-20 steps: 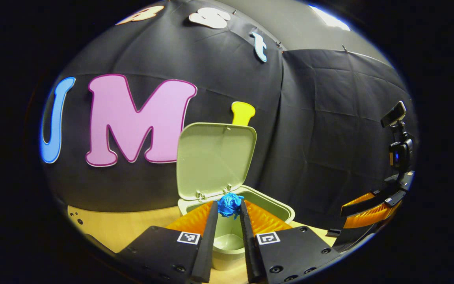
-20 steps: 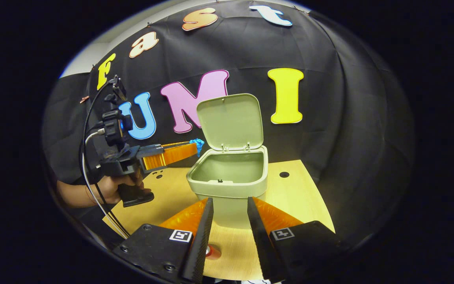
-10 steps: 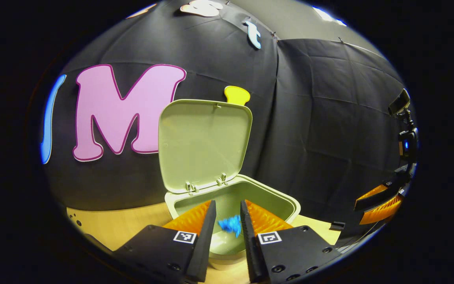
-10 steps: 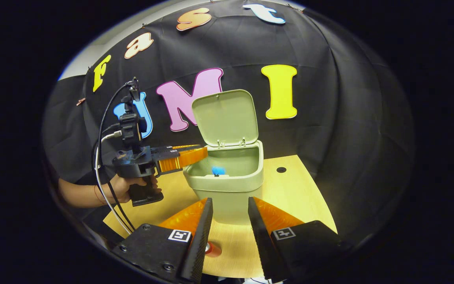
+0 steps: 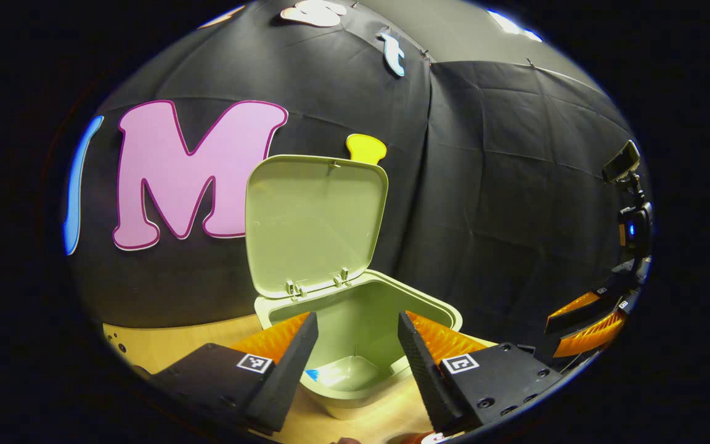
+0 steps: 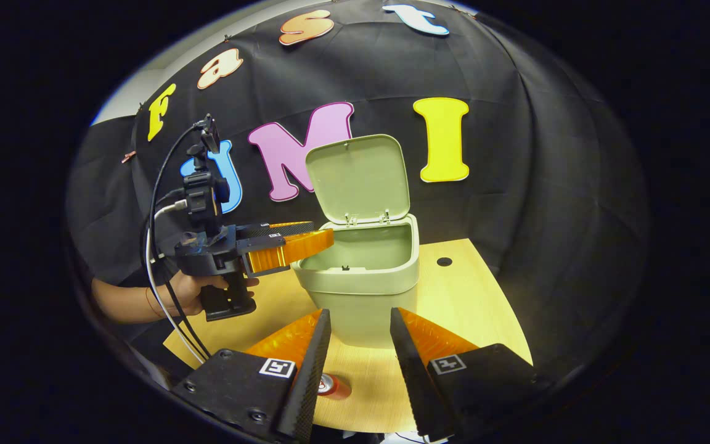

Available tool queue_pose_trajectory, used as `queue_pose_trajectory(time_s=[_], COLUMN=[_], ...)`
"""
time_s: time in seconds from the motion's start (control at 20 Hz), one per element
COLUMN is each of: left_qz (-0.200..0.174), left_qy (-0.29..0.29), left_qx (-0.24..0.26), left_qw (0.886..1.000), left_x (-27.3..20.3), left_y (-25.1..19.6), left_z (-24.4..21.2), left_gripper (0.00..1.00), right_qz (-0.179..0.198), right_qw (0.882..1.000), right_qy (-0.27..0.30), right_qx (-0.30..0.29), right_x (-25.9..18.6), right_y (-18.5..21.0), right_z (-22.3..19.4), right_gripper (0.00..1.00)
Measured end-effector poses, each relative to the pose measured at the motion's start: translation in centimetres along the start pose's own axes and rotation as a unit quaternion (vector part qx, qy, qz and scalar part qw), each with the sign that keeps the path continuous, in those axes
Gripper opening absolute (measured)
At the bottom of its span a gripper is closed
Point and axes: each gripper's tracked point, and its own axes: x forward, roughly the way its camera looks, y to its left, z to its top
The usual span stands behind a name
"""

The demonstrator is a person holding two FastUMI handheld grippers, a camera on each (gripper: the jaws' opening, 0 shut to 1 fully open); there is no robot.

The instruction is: Press the lid of the desktop garbage bin to open it, pick up the crumpled paper on the desktop and throw it into the bin, then pick up the pop can on the desktop and drop it into the bin, and finally close the garbage bin lid.

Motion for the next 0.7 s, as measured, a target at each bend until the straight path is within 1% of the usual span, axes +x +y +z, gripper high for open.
queue_pose_trajectory(time_s=[0.05, 0.1, 0.15, 0.35, 0.45, 0.7], left_qz=[0.004, 0.01, 0.016, 0.039, 0.057, 0.102], left_qy=[-0.002, -0.003, -0.006, -0.023, -0.028, -0.03], left_qx=[0.002, 0.004, 0.006, 0.005, 0.003, -0.01], left_qw=[1.0, 1.0, 1.0, 0.999, 0.998, 0.994], left_x=[-0.4, -0.8, -1.4, -4.2, -5.9, -10.3], left_y=[0.2, 0.5, 0.7, 1.6, 2.2, 4.1], left_z=[0.2, 0.3, 0.5, 1.6, 1.5, 0.6], left_gripper=[0.89, 0.9, 0.92, 0.93, 0.93, 0.93], right_qz=[0.003, 0.007, 0.011, 0.031, 0.04, 0.06], right_qw=[1.0, 1.0, 1.0, 0.999, 0.998, 0.992], right_qy=[0.002, 0.005, 0.008, 0.023, 0.032, 0.085], right_qx=[-0.001, -0.002, -0.005, -0.017, -0.027, -0.07], right_x=[0.1, 0.4, 0.5, 1.0, 1.5, 3.0], right_y=[0.3, 0.6, 1.0, 2.5, 3.3, 5.0], right_z=[-0.1, -0.3, -0.6, -1.6, -2.5, -6.6], right_gripper=[0.65, 0.67, 0.74, 0.76, 0.81, 0.81])
